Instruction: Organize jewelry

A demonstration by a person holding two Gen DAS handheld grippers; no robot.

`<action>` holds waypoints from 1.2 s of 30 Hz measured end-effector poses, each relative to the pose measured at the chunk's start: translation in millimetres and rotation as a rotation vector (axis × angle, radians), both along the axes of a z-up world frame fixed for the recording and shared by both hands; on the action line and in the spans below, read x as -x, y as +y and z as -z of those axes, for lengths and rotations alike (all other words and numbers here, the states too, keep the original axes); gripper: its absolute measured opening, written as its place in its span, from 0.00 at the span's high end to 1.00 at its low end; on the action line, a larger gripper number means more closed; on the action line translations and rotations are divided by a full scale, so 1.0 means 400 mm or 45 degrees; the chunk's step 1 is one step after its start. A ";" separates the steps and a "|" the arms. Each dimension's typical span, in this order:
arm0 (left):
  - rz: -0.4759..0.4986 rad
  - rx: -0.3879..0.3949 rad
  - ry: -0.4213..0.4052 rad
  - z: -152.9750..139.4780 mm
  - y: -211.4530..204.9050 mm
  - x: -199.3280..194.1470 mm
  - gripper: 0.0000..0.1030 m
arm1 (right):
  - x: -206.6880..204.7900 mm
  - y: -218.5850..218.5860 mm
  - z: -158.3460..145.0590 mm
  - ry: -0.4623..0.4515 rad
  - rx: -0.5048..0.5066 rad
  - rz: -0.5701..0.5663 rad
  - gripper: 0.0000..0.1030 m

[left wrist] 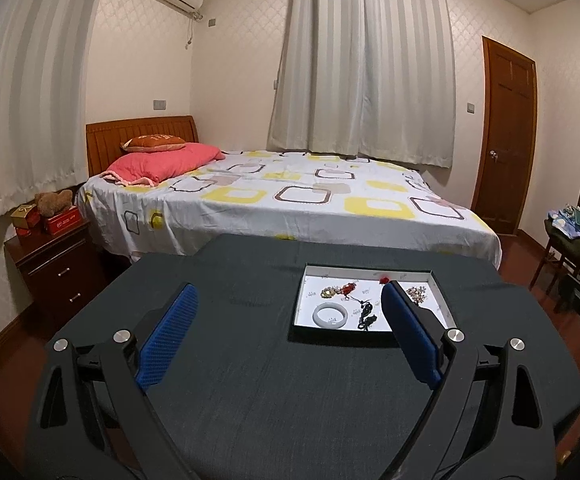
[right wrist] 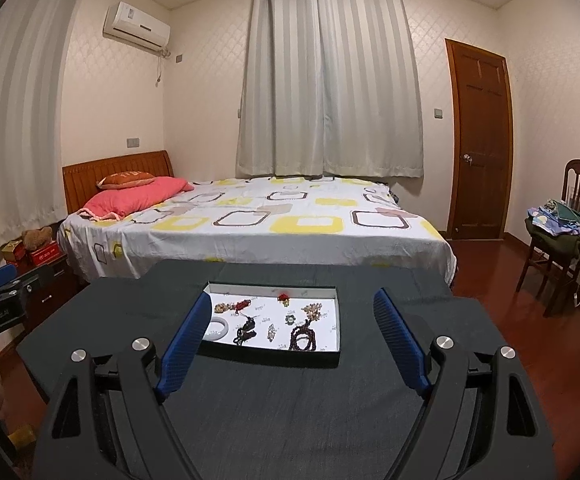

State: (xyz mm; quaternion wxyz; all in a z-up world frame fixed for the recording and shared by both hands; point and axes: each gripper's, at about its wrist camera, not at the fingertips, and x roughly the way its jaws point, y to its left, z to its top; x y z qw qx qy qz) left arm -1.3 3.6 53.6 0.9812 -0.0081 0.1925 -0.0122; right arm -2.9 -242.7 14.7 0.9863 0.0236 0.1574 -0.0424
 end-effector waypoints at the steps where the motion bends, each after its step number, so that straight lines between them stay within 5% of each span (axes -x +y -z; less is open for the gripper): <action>1: 0.000 0.002 -0.001 0.000 0.000 0.001 0.12 | 0.000 0.000 0.000 -0.001 0.000 -0.002 0.22; 36: 0.002 0.010 -0.006 0.003 -0.004 0.005 0.08 | 0.017 0.005 -0.002 -0.014 0.011 -0.015 0.22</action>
